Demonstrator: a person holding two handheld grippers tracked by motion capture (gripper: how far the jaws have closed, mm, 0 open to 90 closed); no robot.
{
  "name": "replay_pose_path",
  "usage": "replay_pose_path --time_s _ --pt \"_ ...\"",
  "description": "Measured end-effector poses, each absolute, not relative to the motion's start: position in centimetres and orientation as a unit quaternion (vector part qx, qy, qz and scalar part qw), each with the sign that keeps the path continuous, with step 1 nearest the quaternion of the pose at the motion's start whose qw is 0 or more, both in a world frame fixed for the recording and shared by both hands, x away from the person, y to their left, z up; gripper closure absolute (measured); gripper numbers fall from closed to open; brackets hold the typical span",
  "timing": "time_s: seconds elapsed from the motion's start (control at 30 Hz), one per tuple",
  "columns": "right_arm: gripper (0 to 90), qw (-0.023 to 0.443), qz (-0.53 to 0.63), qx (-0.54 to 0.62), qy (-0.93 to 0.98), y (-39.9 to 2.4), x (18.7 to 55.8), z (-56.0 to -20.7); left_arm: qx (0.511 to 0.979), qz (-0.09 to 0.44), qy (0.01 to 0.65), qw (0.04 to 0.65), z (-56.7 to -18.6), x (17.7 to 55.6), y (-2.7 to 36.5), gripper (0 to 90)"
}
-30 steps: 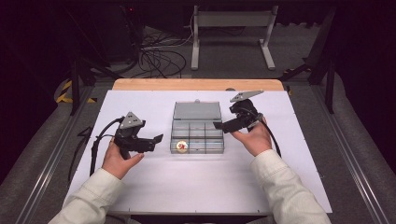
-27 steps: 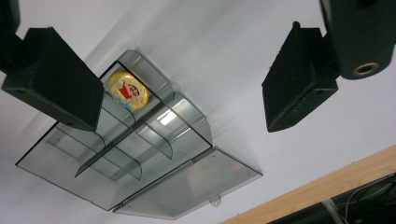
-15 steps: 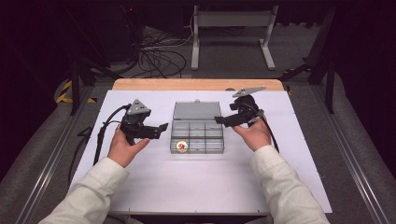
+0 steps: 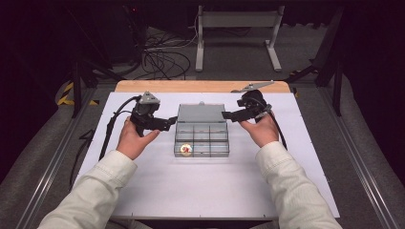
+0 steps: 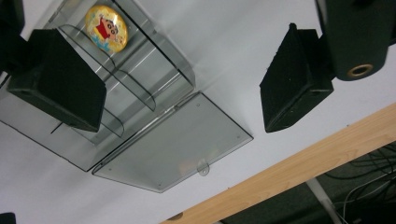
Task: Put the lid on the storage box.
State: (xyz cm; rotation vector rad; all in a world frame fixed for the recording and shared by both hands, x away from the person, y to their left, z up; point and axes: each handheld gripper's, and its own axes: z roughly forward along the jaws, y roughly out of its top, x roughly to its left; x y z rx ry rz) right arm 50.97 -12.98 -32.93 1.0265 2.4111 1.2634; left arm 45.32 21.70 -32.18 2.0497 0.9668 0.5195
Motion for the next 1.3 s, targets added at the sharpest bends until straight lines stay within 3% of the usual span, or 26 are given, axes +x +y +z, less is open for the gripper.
replay_pose_path --time_s 0.67,0.87,1.3 --pt "13.0 0.105 0.421 0.359 0.827 -11.8 53.1 -34.0 0.81 0.196 0.409 0.373 -33.1 48.9 20.0 15.4" --pt "13.1 0.099 0.414 0.359 0.831 -11.3 53.7 -34.5 0.815 0.208 0.415 0.346 -33.8 49.4 19.4 21.0" --pt "14.2 0.072 0.399 0.373 0.834 -11.0 54.8 -36.1 0.816 0.187 0.428 0.342 -35.3 50.8 19.4 20.8"
